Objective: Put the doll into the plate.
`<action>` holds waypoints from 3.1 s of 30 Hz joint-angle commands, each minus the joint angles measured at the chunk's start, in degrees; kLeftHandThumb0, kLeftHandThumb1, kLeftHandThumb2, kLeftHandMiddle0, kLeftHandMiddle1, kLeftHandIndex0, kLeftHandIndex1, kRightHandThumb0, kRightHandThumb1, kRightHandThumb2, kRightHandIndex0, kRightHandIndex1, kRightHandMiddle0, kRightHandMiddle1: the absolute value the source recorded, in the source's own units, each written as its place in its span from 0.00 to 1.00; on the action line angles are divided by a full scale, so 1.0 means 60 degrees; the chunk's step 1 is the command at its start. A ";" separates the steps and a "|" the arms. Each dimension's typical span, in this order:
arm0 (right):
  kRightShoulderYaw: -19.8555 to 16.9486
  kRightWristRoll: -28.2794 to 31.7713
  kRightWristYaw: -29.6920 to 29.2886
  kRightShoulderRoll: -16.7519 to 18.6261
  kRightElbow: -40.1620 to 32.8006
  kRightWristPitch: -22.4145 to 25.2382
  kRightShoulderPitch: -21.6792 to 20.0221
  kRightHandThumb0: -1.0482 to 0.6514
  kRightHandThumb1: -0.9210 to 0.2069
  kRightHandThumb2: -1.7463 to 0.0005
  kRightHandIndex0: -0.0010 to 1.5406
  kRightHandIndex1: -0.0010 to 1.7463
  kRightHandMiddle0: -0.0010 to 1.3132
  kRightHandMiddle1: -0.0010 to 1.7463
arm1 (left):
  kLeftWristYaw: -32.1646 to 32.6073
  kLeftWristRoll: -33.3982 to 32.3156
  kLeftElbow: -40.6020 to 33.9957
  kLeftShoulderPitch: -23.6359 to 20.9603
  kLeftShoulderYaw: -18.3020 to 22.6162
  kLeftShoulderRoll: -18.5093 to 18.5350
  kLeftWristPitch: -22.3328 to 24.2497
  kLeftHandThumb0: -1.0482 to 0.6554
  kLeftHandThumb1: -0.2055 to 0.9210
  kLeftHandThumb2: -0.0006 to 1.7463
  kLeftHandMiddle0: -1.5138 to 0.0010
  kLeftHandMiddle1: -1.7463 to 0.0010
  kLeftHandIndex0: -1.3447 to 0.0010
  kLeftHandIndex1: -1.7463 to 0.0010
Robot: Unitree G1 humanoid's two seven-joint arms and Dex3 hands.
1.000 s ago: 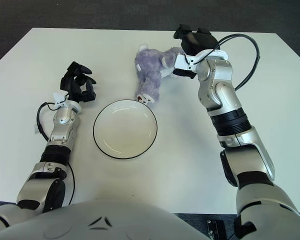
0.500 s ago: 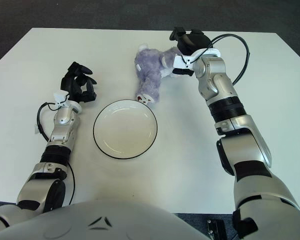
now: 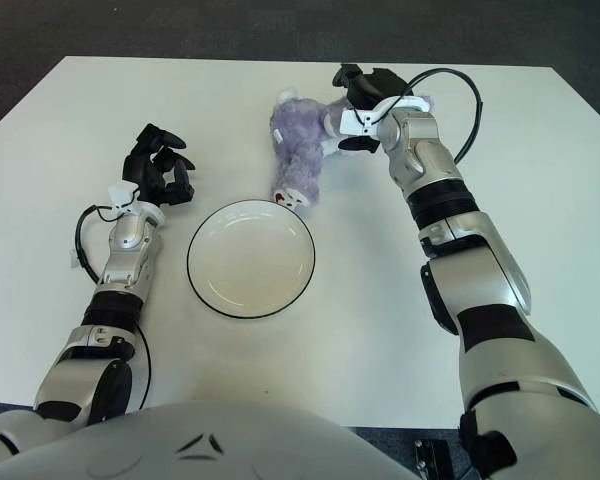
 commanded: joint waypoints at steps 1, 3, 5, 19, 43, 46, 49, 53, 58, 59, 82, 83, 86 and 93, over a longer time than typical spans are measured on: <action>0.0197 0.0067 -0.0113 0.0168 0.0798 -0.0268 -0.0506 0.27 0.65 0.37 0.01 0.54 0.00 0.33 | 0.0006 0.0005 0.0351 0.0657 -0.0059 -0.0197 -0.0118 0.61 0.41 0.79 0.51 0.05 0.71 0.00; 0.0241 0.0107 -0.0192 0.0204 0.1062 -0.0396 -0.0588 0.26 0.64 0.38 0.00 0.53 0.00 0.33 | 0.0022 0.0018 0.0349 0.0662 -0.0071 -0.0195 -0.0123 0.61 0.41 0.79 0.51 0.06 0.71 0.00; 0.0238 0.0216 -0.0239 0.0274 0.1380 -0.0561 -0.0645 0.27 0.65 0.37 0.00 0.53 0.00 0.32 | 0.0026 0.0016 0.0340 0.0670 -0.0079 -0.0199 -0.0123 0.61 0.40 0.79 0.51 0.06 0.71 0.00; 0.0348 0.0691 -0.0276 0.0803 0.3243 -0.1215 -0.1151 0.38 0.78 0.30 0.00 0.48 0.00 0.35 | -0.0038 -0.0086 0.0320 0.0681 -0.0077 -0.0244 -0.0120 0.61 0.40 0.79 0.50 0.06 0.71 0.00; 0.0295 0.1537 0.0077 0.1509 0.4437 -0.1784 -0.1103 0.38 0.81 0.29 0.00 0.44 0.00 0.42 | 0.0058 0.0015 0.0168 0.0716 -0.0134 -0.0284 0.0014 0.61 0.41 0.79 0.53 0.04 0.70 0.00; 0.0278 0.1631 0.0092 0.1588 0.4515 -0.1752 -0.1085 0.39 0.82 0.28 0.00 0.44 0.00 0.42 | 0.0049 -0.0007 0.0145 0.0722 -0.0135 -0.0291 0.0037 0.61 0.41 0.80 0.57 0.02 0.67 0.00; 0.0275 0.1665 0.0039 0.1684 0.4597 -0.1721 -0.1056 0.41 0.83 0.28 0.00 0.47 0.00 0.43 | 0.0020 -0.0056 0.0126 0.0728 -0.0131 -0.0305 0.0038 0.61 0.41 0.80 0.57 0.02 0.67 0.00; 0.0315 0.1622 -0.0134 0.1770 0.4678 -0.1747 -0.0993 0.42 0.84 0.26 0.00 0.51 0.00 0.44 | -0.0037 -0.0148 0.0098 0.0737 -0.0127 -0.0353 0.0032 0.61 0.41 0.79 0.53 0.04 0.70 0.00; 0.0497 0.1436 -0.0429 0.1890 0.4745 -0.1703 -0.0872 0.44 0.85 0.25 0.00 0.56 0.00 0.46 | -0.0050 -0.0174 0.0063 0.0750 -0.0136 -0.0364 0.0066 0.61 0.41 0.79 0.52 0.05 0.71 0.00; 0.0561 0.1381 -0.0525 0.1920 0.4756 -0.1679 -0.0828 0.45 0.85 0.25 0.00 0.56 0.00 0.46 | -0.0031 -0.0156 0.0052 0.0755 -0.0147 -0.0363 0.0078 0.61 0.41 0.79 0.52 0.05 0.71 0.00; 0.1527 0.0507 -0.3849 0.2467 0.5252 -0.1019 -0.0110 0.65 0.85 0.11 0.11 0.97 0.01 0.98 | -0.0098 -0.0190 -0.0310 0.0915 -0.0239 -0.0404 0.0253 0.61 0.41 0.80 0.64 0.00 0.60 0.00; 0.1536 0.0507 -0.3899 0.2474 0.5262 -0.1007 -0.0104 0.66 0.85 0.11 0.12 0.98 0.02 0.99 | -0.0103 -0.0192 -0.0311 0.0915 -0.0240 -0.0403 0.0252 0.61 0.41 0.80 0.64 0.00 0.60 0.00; 0.1566 0.0490 -0.4184 0.2503 0.5295 -0.0921 -0.0061 0.74 0.71 0.18 0.21 0.99 0.08 1.00 | -0.0116 -0.0191 -0.0310 0.0914 -0.0246 -0.0389 0.0244 0.61 0.41 0.80 0.64 0.00 0.61 0.00; 0.1488 0.0604 -0.4777 0.2526 0.5332 -0.0893 0.0103 0.89 0.58 0.22 0.39 1.00 0.36 1.00 | -0.0090 -0.0168 -0.0284 0.0889 -0.0261 -0.0381 0.0209 0.61 0.42 0.80 0.64 0.00 0.61 0.00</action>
